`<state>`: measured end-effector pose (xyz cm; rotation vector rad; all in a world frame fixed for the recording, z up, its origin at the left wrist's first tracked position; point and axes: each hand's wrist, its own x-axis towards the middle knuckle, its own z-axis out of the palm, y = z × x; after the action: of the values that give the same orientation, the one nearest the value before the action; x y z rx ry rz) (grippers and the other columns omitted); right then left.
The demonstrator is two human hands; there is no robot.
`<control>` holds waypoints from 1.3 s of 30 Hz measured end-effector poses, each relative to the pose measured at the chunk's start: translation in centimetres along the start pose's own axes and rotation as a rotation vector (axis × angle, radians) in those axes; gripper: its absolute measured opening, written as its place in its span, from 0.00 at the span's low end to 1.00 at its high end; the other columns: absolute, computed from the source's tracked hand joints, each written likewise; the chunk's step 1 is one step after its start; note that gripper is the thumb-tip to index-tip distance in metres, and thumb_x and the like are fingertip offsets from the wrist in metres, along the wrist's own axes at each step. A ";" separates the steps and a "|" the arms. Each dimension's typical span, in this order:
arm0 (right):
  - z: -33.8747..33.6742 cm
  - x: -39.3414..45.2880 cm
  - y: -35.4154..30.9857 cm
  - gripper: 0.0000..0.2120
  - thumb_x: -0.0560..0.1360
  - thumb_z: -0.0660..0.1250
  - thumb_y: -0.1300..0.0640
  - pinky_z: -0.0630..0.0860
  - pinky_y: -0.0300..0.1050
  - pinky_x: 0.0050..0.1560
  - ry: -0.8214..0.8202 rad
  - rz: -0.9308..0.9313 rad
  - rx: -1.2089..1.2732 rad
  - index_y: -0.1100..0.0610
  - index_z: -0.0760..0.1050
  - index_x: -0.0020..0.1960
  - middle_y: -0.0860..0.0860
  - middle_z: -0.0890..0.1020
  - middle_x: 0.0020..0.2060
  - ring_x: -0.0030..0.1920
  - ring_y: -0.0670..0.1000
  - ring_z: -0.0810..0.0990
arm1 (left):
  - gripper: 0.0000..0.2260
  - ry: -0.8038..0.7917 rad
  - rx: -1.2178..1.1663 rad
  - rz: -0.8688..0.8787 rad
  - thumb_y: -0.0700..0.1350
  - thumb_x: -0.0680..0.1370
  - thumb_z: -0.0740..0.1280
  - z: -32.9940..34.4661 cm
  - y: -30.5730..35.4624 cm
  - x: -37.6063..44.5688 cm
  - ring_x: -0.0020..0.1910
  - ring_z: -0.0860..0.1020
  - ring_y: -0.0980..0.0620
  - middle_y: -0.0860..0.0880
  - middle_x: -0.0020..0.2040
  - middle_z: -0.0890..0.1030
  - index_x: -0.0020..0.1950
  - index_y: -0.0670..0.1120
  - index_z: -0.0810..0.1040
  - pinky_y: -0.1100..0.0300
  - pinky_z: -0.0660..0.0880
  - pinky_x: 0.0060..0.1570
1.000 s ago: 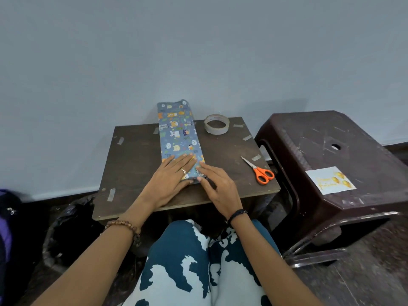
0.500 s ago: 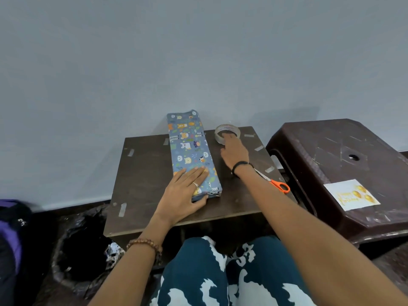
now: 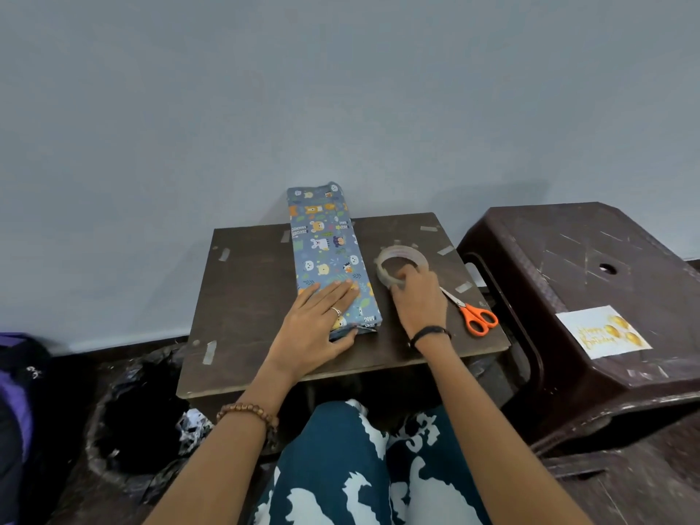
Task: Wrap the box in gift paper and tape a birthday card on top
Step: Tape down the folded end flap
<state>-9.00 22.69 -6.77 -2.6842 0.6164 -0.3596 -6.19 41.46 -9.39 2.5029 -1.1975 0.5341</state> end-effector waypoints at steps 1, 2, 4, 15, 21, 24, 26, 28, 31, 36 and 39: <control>-0.1 -0.8 0.4 0.10 0.77 0.62 0.55 0.71 0.48 0.47 0.021 0.007 -0.014 0.59 0.73 0.55 0.55 0.74 0.56 0.57 0.56 0.71 | 0.25 -0.008 0.001 -0.003 0.56 0.75 0.59 0.0 0.0 0.0 0.66 0.72 0.52 0.50 0.67 0.73 0.69 0.46 0.71 0.54 0.59 0.69; -0.1 -1.3 0.7 0.11 0.76 0.63 0.54 0.71 0.48 0.48 0.039 0.013 -0.031 0.59 0.74 0.55 0.55 0.74 0.56 0.57 0.55 0.71 | 0.25 -0.015 0.003 -0.005 0.56 0.75 0.59 0.0 0.0 0.0 0.66 0.72 0.52 0.50 0.67 0.73 0.69 0.46 0.71 0.54 0.60 0.69; -0.3 -1.8 1.1 0.12 0.76 0.64 0.53 0.70 0.48 0.51 0.071 0.024 -0.061 0.58 0.74 0.56 0.55 0.74 0.56 0.57 0.55 0.70 | 0.25 -0.023 0.010 -0.008 0.56 0.75 0.59 -0.1 0.0 0.0 0.66 0.72 0.52 0.49 0.67 0.73 0.69 0.45 0.71 0.54 0.60 0.68; 0.7 -2.1 1.2 0.09 0.76 0.62 0.62 0.71 0.49 0.50 0.192 -0.086 0.154 0.62 0.76 0.54 0.58 0.77 0.51 0.55 0.57 0.73 | 0.25 0.026 0.007 0.001 0.55 0.75 0.59 0.2 0.2 0.0 0.66 0.72 0.52 0.49 0.67 0.74 0.68 0.45 0.72 0.55 0.60 0.69; 1.3 -2.2 1.2 0.04 0.75 0.65 0.60 0.67 0.42 0.43 0.266 -0.088 0.238 0.61 0.72 0.47 0.56 0.77 0.44 0.47 0.54 0.74 | 0.25 0.031 0.009 0.003 0.55 0.75 0.60 0.2 0.2 -0.1 0.66 0.72 0.52 0.49 0.67 0.73 0.68 0.45 0.72 0.54 0.59 0.69; 1.5 -2.2 1.4 0.03 0.75 0.64 0.61 0.66 0.41 0.41 0.286 -0.086 0.250 0.61 0.72 0.45 0.55 0.77 0.42 0.46 0.54 0.74 | 0.24 0.035 0.010 0.000 0.55 0.75 0.60 0.2 0.3 0.0 0.66 0.72 0.52 0.49 0.67 0.74 0.68 0.45 0.73 0.54 0.60 0.69; 1.6 -2.2 1.4 0.02 0.75 0.64 0.62 0.67 0.41 0.41 0.289 -0.088 0.262 0.61 0.73 0.46 0.55 0.77 0.43 0.46 0.54 0.74 | 0.24 0.033 0.014 0.001 0.54 0.75 0.60 0.2 0.3 0.0 0.66 0.72 0.52 0.49 0.67 0.74 0.68 0.45 0.73 0.54 0.60 0.69; 1.6 -2.3 1.4 0.04 0.75 0.64 0.62 0.69 0.43 0.43 0.292 -0.091 0.281 0.61 0.74 0.49 0.55 0.78 0.45 0.47 0.55 0.75 | 0.25 0.023 0.014 0.001 0.55 0.75 0.59 0.1 0.3 -0.1 0.66 0.72 0.52 0.49 0.67 0.74 0.68 0.45 0.72 0.54 0.60 0.69; 1.5 -2.3 1.4 0.10 0.76 0.64 0.61 0.69 0.42 0.46 0.267 -0.060 0.312 0.62 0.73 0.55 0.56 0.79 0.48 0.51 0.55 0.75 | 0.25 0.001 0.020 -0.001 0.55 0.75 0.58 0.0 0.2 -0.1 0.67 0.71 0.52 0.49 0.68 0.73 0.69 0.45 0.71 0.54 0.59 0.69; 1.7 -2.1 1.7 0.09 0.76 0.64 0.60 0.70 0.44 0.48 0.268 -0.066 0.299 0.63 0.75 0.54 0.57 0.78 0.50 0.52 0.56 0.75 | 0.25 -0.014 0.029 0.000 0.55 0.76 0.58 0.0 0.2 0.0 0.67 0.71 0.52 0.49 0.68 0.72 0.70 0.45 0.70 0.55 0.58 0.70; 1.8 -2.2 1.8 0.04 0.75 0.64 0.62 0.70 0.44 0.45 0.304 -0.097 0.295 0.62 0.76 0.48 0.56 0.79 0.46 0.49 0.56 0.75 | 0.25 -0.020 0.033 -0.002 0.55 0.76 0.58 0.0 0.3 0.0 0.68 0.70 0.52 0.49 0.68 0.72 0.70 0.45 0.70 0.55 0.58 0.70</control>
<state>-11.06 22.70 -9.46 -2.3981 0.4728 -0.8281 -6.41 41.32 -9.37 2.5424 -1.2033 0.5341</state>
